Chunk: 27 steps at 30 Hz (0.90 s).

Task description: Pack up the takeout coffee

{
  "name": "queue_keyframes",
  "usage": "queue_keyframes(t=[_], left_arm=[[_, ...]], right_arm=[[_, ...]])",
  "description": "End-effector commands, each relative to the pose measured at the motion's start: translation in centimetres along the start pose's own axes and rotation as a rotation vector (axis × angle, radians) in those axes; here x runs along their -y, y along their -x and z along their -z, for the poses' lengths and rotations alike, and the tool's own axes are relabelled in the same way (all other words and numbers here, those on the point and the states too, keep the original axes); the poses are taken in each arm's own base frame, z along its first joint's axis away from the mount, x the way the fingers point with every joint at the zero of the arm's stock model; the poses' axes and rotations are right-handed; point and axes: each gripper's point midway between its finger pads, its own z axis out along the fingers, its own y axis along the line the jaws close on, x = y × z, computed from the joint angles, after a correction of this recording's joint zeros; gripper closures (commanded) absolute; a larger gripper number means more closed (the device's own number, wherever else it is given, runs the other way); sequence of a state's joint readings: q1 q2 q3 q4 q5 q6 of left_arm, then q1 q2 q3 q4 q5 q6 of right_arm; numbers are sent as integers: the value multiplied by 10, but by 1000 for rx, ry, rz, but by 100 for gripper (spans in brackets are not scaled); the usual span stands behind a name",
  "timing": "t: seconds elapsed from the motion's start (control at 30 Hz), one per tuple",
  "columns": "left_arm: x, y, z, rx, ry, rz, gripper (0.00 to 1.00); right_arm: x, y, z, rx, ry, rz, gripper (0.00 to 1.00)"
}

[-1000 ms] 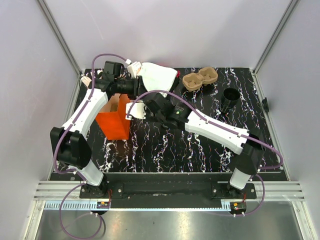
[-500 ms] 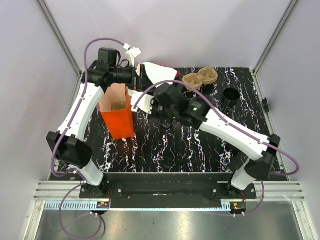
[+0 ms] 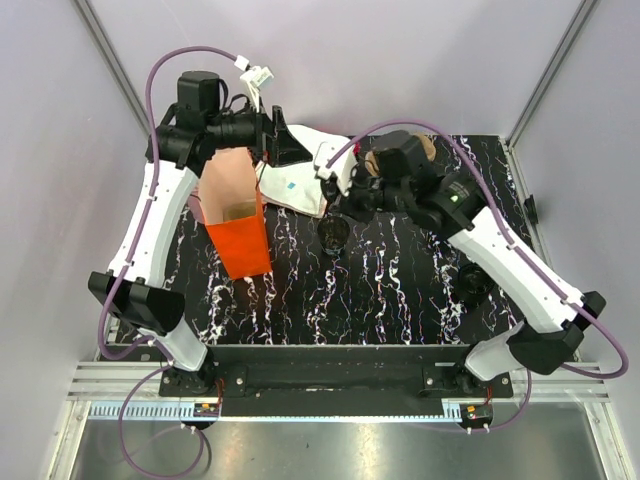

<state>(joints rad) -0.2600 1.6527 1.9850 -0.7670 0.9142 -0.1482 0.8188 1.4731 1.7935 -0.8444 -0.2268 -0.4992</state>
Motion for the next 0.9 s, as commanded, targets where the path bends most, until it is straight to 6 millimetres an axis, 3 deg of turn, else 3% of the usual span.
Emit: queue_keyframes(t=[0.0, 0.07, 0.1, 0.13, 0.17, 0.2, 0.23, 0.27, 0.3, 0.37, 0.4, 0.47, 0.53, 0.57, 0.67, 0.7, 0.87], left_arm=[[33, 28, 16, 73, -43, -165, 1], [50, 17, 15, 48, -63, -239, 1], [47, 4, 14, 3, -15, -245, 1], [65, -9, 7, -34, -39, -351, 1], [56, -25, 1, -82, 31, -374, 1], [69, -44, -10, -135, 22, -411, 1], [69, -53, -13, -158, 49, -458, 1], [56, -70, -19, -210, 101, -458, 1], [57, -77, -26, -228, 106, -474, 1], [37, -91, -36, -277, 174, -461, 1], [31, -94, -42, -289, 192, -454, 1], [1, -94, -53, -309, 320, -434, 1], [-15, -91, -60, -318, 389, -426, 1], [-32, -96, -68, -349, 454, -438, 1], [-58, -99, -77, -399, 567, -504, 1], [-71, -107, -85, -444, 585, -524, 1], [-110, -112, -88, -548, 730, -624, 1]], right_arm=[[12, 18, 32, 100, -8, -75, 85], [23, 13, 37, 103, -42, -115, 85], [38, 7, 42, 105, -81, -144, 85], [44, 4, 46, 106, -98, -168, 85], [54, -2, 49, 102, -123, -188, 86], [70, -12, 56, 97, -168, -216, 86], [77, -19, 61, 94, -192, -239, 86], [86, -22, 65, 104, -222, -250, 86], [105, -35, 77, 97, -284, -284, 86], [120, -48, 87, 101, -340, -327, 86], [138, -61, 102, 100, -406, -370, 87], [150, -75, 112, 100, -453, -405, 87], [162, -92, 127, 94, -513, -445, 87], [166, -95, 131, 100, -526, -451, 87], [171, -108, 141, 101, -559, -482, 87], [171, -111, 142, 102, -563, -494, 87], [173, -114, 146, 124, -567, -514, 86]])
